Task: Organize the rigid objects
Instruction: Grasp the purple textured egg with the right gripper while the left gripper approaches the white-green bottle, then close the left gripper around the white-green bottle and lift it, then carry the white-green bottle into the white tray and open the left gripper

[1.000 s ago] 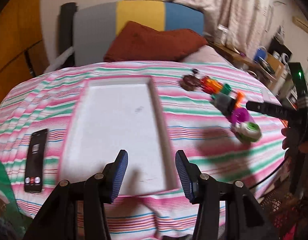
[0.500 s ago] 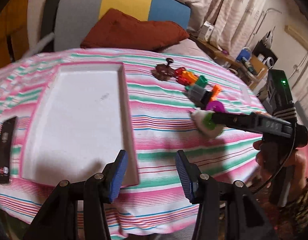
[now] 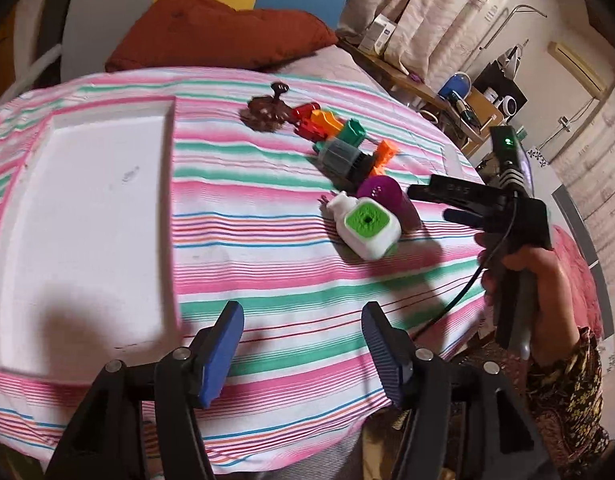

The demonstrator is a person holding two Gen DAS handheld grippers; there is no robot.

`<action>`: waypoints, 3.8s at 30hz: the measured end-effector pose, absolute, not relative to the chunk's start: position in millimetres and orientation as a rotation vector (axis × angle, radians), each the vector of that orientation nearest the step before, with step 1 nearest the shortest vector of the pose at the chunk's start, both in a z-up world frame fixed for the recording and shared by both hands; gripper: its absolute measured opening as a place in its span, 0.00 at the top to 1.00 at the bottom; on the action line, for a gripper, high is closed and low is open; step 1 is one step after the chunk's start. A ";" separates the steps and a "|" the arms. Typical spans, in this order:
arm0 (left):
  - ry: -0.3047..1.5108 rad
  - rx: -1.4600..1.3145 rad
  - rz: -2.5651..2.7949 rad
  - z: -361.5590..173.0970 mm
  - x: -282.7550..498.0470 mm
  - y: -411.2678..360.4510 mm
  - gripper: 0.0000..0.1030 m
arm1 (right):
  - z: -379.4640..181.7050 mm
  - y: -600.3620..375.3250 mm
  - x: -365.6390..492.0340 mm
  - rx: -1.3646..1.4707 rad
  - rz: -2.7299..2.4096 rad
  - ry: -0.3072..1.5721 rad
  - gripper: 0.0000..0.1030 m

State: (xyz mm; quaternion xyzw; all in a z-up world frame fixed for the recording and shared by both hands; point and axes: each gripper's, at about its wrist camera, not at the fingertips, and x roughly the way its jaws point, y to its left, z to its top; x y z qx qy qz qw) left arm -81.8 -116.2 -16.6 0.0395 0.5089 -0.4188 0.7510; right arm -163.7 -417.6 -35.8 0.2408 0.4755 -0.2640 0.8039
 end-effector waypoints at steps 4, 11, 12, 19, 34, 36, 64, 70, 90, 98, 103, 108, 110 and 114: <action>1.114 0.065 -0.919 -16.5 -82.6 -122.7 0.40 | -40.7 -412.7 -155.8 0.447 -0.556 1.058 0.26; 1.186 -0.002 -0.943 -24.9 -76.2 -139.5 0.36 | -56.6 -411.5 -150.8 0.456 -0.510 1.132 0.56; 1.192 -0.002 -0.953 -25.2 -77.0 -145.1 0.36 | -55.9 -411.6 -152.9 0.451 -0.520 1.132 0.56; 1.250 -0.021 -0.968 -23.1 -77.0 -195.3 0.35 | -48.3 -442.3 -188.6 0.562 -0.681 1.074 0.57; 1.348 -0.029 -0.907 -72.4 -59.8 -276.3 0.36 | -49.5 -451.8 -192.3 0.621 -0.716 1.058 0.59; 1.307 -0.079 -0.936 -73.0 -57.1 -266.9 0.37 | -48.4 -450.4 -192.4 0.616 -0.713 1.057 0.60; 1.163 -0.073 -0.960 -62.8 -60.1 -172.9 0.56 | -41.7 -425.9 -174.4 0.494 -0.614 1.046 0.67; 1.209 -0.063 -0.889 -68.6 -45.9 -194.6 0.54 | -42.9 -425.6 -173.2 0.477 -0.616 1.048 0.67; 1.045 -0.193 -0.906 -9.9 -14.6 -102.1 0.59 | -43.8 -424.3 -172.4 0.476 -0.618 1.043 0.67; 0.976 -0.110 -0.700 1.0 57.7 -66.2 0.59 | -43.8 -426.9 -174.6 0.502 -0.618 1.035 0.67; 1.055 -0.072 -0.606 -22.8 101.2 -57.6 0.59 | -44.0 -426.7 -175.0 0.507 -0.624 1.029 0.67; 1.128 -0.067 -0.543 -42.1 130.5 -53.5 0.59 | -44.2 -424.8 -173.3 0.490 -0.629 1.031 0.67; 1.141 -0.070 -0.531 -46.2 138.9 -51.4 0.59 | -44.3 -424.6 -173.1 0.488 -0.628 1.031 0.67; 1.149 -0.044 -0.507 -50.5 153.5 -55.7 0.59 | -44.3 -425.1 -173.4 0.491 -0.627 1.031 0.67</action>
